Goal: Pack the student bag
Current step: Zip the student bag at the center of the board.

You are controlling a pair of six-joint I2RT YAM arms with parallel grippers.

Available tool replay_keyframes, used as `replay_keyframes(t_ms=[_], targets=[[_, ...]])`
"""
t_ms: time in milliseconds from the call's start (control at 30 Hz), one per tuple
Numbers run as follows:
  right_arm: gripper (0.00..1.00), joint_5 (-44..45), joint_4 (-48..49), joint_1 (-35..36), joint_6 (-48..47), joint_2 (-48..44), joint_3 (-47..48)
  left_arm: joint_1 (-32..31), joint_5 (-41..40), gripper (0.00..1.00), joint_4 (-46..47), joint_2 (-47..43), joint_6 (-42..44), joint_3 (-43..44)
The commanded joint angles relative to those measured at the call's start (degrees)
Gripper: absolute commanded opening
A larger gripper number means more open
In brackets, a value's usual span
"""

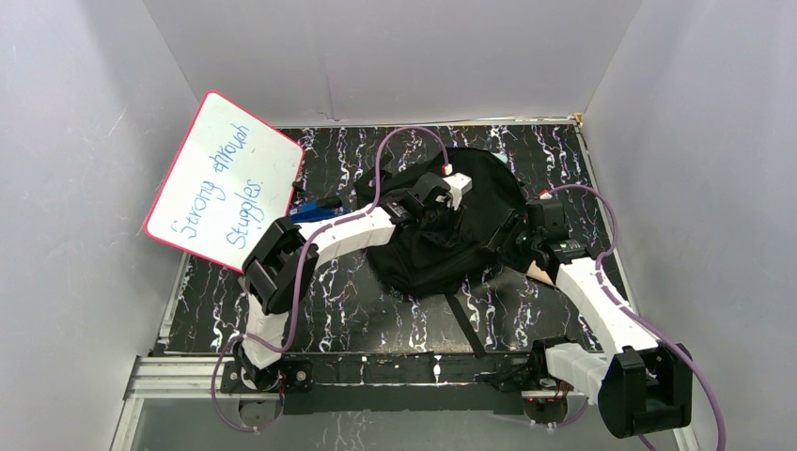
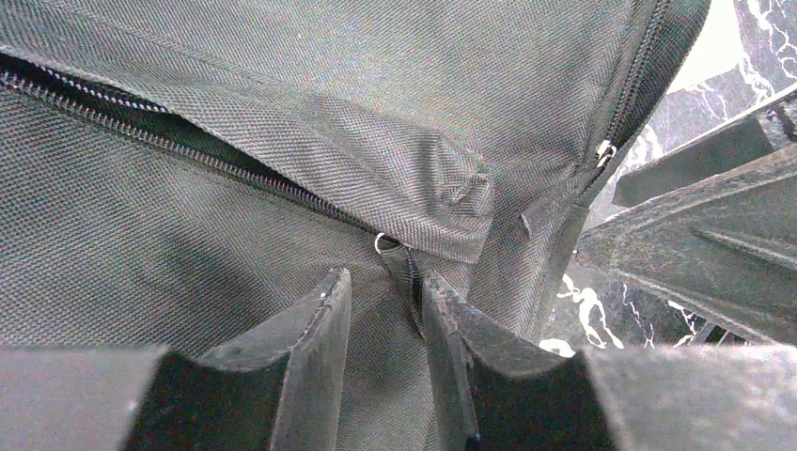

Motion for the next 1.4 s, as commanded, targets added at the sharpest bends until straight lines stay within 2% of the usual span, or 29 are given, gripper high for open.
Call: replay_keyframes(t_ms=[0, 200, 367, 633, 833, 967, 1167, 1233, 1367], targets=[[0.68, 0.07, 2.28, 0.22, 0.0, -0.28, -0.39, -0.73, 0.04, 0.31, -0.95, 0.23, 0.2, 2.51], [0.68, -0.14, 2.56, 0.21, 0.0, -0.13, -0.65, -1.96, 0.18, 0.18, -1.08, -0.3, 0.1, 1.53], [0.69, -1.04, 2.55, 0.23, 1.11, -0.31, -0.69, -2.17, -1.22, 0.0, -1.42, -0.99, 0.43, 1.17], [0.73, -6.86, 9.8, 0.22, 8.87, -0.42, -4.89, -2.17, -7.11, 0.0, -4.3, -0.98, 4.39, 4.63], [0.7, -8.24, 13.01, 0.21, 11.51, 1.88, -6.68, -2.17, -12.43, 0.0, -7.03, -0.72, 7.58, 7.11], [0.57, -7.72, 13.64, 0.19, 11.13, 2.47, -7.05, -2.17, -14.98, 0.0, -8.33, -0.61, 9.43, 7.97], [0.09, -6.88, 14.08, 0.23, 10.45, 1.69, -8.2, -2.1, -21.87, 0.0, -10.01, -0.14, 13.27, 9.74], [0.02, -6.45, 13.91, 0.2, 10.25, 1.17, -8.47, -1.95, -23.91, 0.0, -10.42, 0.15, 14.64, 10.44], [0.0, -5.71, 12.76, 0.21, 9.36, 0.43, -8.81, -1.12, -26.75, 0.0, -11.14, 1.14, 17.2, 12.58]])
